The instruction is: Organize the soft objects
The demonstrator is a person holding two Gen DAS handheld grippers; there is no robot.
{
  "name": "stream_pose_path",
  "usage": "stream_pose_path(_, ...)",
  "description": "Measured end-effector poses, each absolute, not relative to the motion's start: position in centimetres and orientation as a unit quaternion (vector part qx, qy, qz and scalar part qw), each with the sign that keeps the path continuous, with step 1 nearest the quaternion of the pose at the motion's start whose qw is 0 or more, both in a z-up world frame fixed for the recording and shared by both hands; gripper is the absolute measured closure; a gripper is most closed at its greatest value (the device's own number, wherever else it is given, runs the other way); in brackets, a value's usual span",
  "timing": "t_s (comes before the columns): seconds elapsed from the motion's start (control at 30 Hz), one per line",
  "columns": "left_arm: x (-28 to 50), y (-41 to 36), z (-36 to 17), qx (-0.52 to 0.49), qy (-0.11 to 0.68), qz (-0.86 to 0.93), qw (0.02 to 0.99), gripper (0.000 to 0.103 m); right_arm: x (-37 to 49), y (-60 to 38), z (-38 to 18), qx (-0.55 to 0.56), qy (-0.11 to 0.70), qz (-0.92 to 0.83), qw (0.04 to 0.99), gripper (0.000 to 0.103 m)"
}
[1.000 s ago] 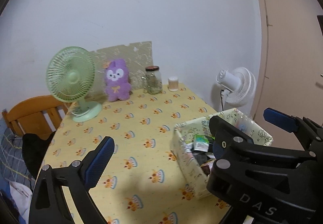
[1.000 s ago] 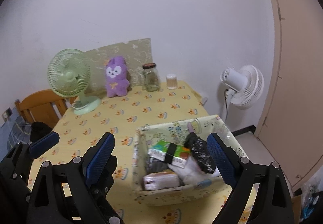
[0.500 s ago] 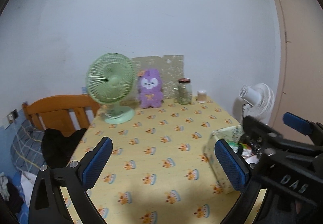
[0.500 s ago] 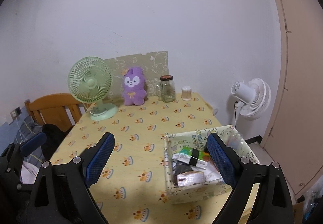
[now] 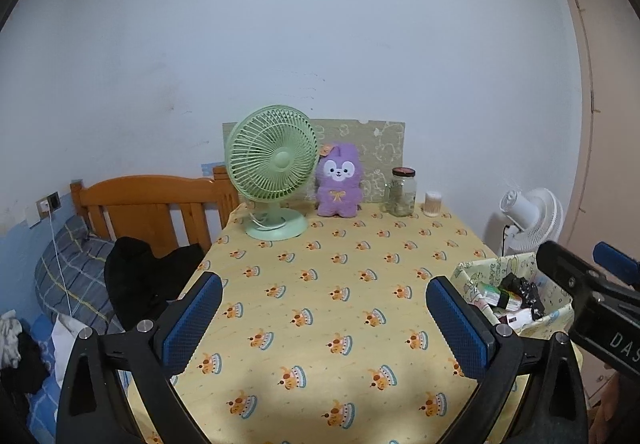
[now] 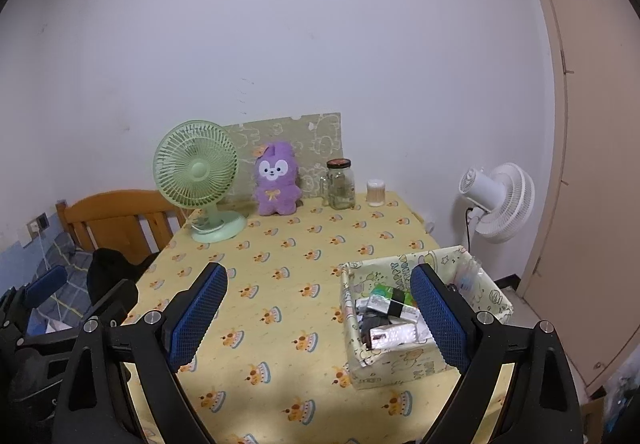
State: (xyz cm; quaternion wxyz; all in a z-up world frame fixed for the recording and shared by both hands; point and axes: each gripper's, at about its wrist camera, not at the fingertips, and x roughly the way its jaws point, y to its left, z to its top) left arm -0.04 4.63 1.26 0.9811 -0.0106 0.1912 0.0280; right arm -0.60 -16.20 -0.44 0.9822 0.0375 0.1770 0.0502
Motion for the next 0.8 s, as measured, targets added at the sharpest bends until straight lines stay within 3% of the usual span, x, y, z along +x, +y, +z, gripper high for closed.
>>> stream_pose_path(0.8,-0.1,3.9,2.0,-0.016,0.192,0.046,0.980,0.000,-0.3,-16.3,-0.2,0.006,0.174,0.049,0.984,0.008)
